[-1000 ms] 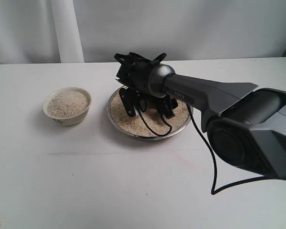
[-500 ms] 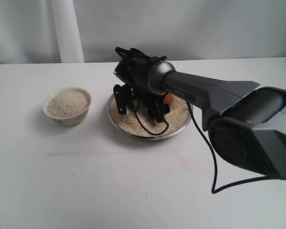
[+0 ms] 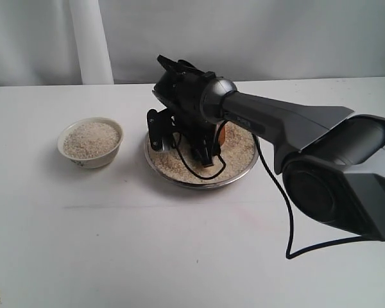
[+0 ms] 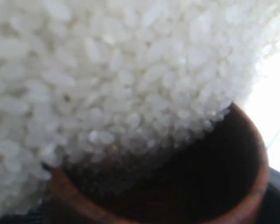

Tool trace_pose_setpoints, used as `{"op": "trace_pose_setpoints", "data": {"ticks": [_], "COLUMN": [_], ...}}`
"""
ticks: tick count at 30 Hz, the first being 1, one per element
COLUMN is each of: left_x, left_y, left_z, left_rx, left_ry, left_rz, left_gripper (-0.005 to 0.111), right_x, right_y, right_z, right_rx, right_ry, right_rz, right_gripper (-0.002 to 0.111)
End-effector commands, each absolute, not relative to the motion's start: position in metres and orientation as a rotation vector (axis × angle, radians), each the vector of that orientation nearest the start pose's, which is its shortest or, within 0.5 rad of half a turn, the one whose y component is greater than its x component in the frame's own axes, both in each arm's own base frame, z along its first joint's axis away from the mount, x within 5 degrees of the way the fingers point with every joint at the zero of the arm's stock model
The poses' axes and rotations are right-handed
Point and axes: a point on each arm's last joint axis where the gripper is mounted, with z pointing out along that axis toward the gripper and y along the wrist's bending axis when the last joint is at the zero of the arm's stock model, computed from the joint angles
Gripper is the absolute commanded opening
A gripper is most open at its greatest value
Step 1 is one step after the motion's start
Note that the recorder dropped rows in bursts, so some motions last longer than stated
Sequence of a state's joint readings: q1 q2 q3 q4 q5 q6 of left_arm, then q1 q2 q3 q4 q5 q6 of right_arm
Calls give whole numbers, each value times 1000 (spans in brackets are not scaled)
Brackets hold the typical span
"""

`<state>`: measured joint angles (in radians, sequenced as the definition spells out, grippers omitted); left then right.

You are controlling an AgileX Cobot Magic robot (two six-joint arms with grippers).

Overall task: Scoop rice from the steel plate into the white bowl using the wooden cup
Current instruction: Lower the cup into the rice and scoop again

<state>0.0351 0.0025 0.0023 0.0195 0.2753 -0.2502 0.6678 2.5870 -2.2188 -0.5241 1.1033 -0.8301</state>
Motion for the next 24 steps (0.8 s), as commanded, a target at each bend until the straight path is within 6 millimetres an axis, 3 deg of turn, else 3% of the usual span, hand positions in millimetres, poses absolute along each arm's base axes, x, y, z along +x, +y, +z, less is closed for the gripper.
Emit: {"op": "trace_pose_setpoints", "data": {"ticks": [1,7,14,24], "left_x": [55,55,55,55], "left_y": [2,2,2,2], "left_z": [189,189,189,189], "left_rx": [-236,-236,-236,-236], "left_ry": [1736,1736,1736,1736], "left_rz": [-146,-146,-146,-146], "left_gripper": [0,0,0,0], "right_x": [431,435,440,450], "right_y": [298,290,281,265], "right_z": [77,78,81,86], "right_rx": [-2102,-1964,-1928,-1766], "right_ry": [2116,2251,2287,2388], "right_rz": [-461,-178,-152,67], "right_gripper": [0,0,0,0]}}
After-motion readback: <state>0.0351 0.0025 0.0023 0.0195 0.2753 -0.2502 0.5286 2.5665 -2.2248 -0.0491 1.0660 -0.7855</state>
